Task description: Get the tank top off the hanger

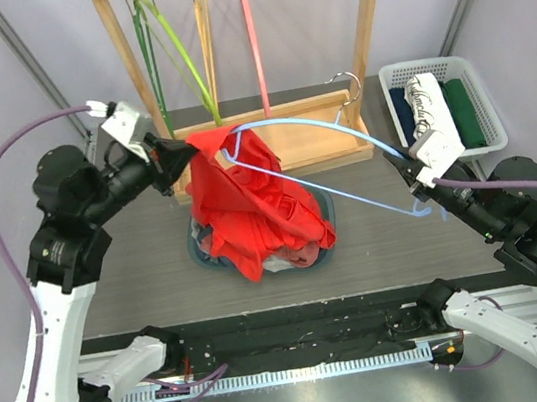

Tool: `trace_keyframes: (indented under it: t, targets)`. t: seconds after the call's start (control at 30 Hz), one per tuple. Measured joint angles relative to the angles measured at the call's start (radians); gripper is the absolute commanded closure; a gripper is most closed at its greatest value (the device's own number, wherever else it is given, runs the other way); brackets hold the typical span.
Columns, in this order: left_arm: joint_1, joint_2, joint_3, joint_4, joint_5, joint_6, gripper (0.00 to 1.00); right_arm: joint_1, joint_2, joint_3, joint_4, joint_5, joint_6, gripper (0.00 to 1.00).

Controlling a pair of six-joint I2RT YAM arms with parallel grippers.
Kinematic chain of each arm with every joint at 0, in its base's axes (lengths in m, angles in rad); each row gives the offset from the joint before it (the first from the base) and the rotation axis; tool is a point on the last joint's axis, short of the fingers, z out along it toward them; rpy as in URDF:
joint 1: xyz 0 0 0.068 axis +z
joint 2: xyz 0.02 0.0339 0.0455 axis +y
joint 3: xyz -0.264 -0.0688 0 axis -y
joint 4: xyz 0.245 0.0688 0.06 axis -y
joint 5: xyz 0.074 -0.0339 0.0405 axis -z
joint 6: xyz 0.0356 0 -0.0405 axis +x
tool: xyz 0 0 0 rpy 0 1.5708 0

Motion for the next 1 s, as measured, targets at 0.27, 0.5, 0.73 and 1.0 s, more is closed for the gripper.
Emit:
trace_keyframes:
  t: [0.27,0.5,0.73,1.0]
  targets:
    - [0.042,-0.039,0.03,0.008,-0.059,-0.015,1.0,0.0,-0.035,0.025,-0.093,0.024,-0.025,0.99]
    - [0.05,0.028,0.063,0.019,0.054,-0.078,0.98,-0.036,-0.159,0.052,-0.167,0.085,-0.039,0.99]
    - [0.019,0.103,0.112,0.083,0.32,-0.153,0.99,-0.063,-0.184,0.081,-0.154,0.166,-0.048,0.98]
    - [-0.092,0.004,-0.209,-0.045,0.307,0.082,0.53,-0.072,-0.13,0.103,-0.135,0.246,-0.062,0.99]
